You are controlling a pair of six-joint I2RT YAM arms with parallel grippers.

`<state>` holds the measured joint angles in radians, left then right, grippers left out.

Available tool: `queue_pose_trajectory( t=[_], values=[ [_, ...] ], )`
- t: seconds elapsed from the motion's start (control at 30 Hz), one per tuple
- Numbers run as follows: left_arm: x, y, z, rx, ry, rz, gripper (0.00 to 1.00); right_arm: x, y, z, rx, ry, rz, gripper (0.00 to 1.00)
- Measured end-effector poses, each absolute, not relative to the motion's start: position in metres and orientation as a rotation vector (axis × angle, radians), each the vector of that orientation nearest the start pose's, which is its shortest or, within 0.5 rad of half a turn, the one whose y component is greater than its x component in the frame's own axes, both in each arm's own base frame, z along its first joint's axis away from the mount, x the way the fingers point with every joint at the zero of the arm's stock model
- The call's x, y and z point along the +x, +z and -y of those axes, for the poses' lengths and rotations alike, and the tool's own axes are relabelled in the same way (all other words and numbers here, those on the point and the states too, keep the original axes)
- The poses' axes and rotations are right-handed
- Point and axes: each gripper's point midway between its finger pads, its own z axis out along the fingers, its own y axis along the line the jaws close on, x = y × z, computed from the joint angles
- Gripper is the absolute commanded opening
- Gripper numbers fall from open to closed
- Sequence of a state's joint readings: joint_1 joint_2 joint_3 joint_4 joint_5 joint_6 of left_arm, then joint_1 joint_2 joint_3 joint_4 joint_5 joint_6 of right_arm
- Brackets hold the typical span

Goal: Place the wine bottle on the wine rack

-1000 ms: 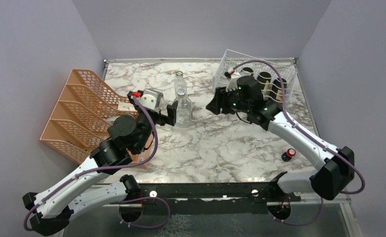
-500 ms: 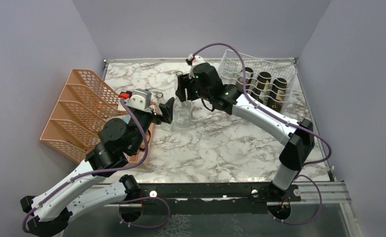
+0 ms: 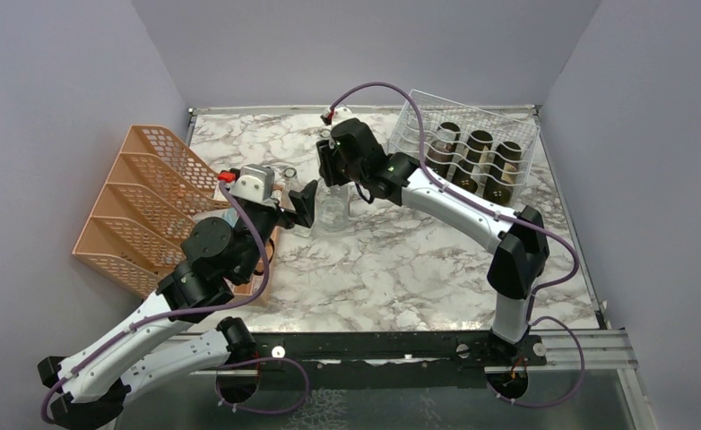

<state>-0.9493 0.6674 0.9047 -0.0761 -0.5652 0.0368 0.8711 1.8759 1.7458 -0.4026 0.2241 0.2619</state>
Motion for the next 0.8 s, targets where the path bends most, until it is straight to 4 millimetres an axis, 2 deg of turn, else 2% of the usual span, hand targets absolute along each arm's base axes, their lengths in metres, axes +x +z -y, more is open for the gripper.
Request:
queue_pose_trajectory(
  t=[0.1,0.27,0.4,0.53,0.67,0.8],
  values=[
    [0.23,0.387,0.158,0.232,-0.357,-1.426,0.99,0.373,0.233,-0.396,-0.505,0.44,-2.054,0.24],
    [0.23,0.387,0.158,0.224,-0.366,-1.429,0.99,0.373,0.232,-0.396,-0.507,0.44,-2.04,0.21],
    [0.23,0.386,0.159,0.213,-0.379,-1.432,0.99,0.364,0.233,-0.385,-0.498,0.457,-2.005,0.14],
    [0.232,0.377,0.164,0.205,-0.392,-1.441,0.99,0.347,0.233,-0.363,-0.488,0.466,-1.987,0.08],
    [0.236,0.36,0.176,0.219,-0.409,-1.471,0.99,0.323,0.228,-0.335,-0.473,0.477,-1.986,0.01],
    [0.24,0.339,0.186,0.23,-0.42,-1.512,0.99,0.295,0.215,-0.304,-0.446,0.495,-2.007,0.01]
  ],
)
